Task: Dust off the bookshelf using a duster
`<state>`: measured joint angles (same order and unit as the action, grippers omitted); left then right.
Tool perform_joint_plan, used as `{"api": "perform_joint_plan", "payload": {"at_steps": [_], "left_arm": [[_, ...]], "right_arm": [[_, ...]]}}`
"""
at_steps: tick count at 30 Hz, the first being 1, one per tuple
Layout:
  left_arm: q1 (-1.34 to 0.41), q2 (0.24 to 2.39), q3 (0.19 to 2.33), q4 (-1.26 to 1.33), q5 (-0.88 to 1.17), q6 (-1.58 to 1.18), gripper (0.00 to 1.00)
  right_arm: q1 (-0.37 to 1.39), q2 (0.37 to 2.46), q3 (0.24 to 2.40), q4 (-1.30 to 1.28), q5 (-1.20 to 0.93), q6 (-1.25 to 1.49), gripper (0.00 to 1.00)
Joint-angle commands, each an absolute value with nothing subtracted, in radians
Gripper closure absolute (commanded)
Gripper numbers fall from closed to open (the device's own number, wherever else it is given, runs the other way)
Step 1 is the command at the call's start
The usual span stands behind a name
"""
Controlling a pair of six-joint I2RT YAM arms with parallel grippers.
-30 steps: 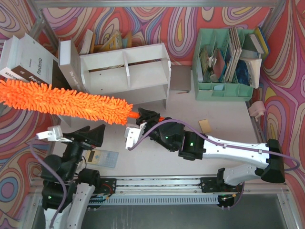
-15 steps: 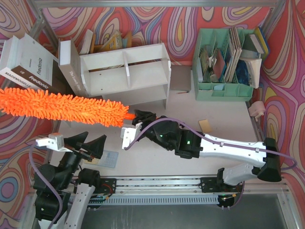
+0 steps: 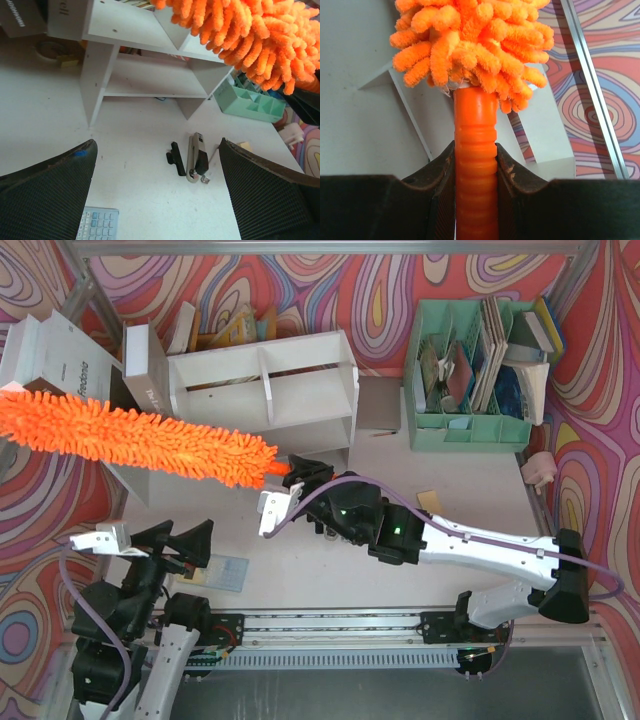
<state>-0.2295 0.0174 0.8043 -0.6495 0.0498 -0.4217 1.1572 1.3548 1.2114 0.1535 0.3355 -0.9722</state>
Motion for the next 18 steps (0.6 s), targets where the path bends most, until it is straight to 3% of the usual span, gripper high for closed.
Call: {"api": "perform_joint_plan", "payload": {"at_steps": [1, 10, 18], "left_arm": [[-0.226, 0.005, 0.827, -0.681, -0.044, -0.411, 0.01], [-0.211, 0.005, 0.845, -0.741, -0.204, -0.433, 0.02], [-0.210, 0.005, 0.839, -0.744, -0.228, -0.445, 0.01]], "right_arm": [[1.123, 1.322, 1.182, 0.235, 0.354, -0.943, 1.00], [1.117, 1.294, 1.134, 0.164, 0.364, -0.910, 1.00], [1.114, 1.293, 1.169, 0.161, 0.356, -0.928, 1.00]]}}
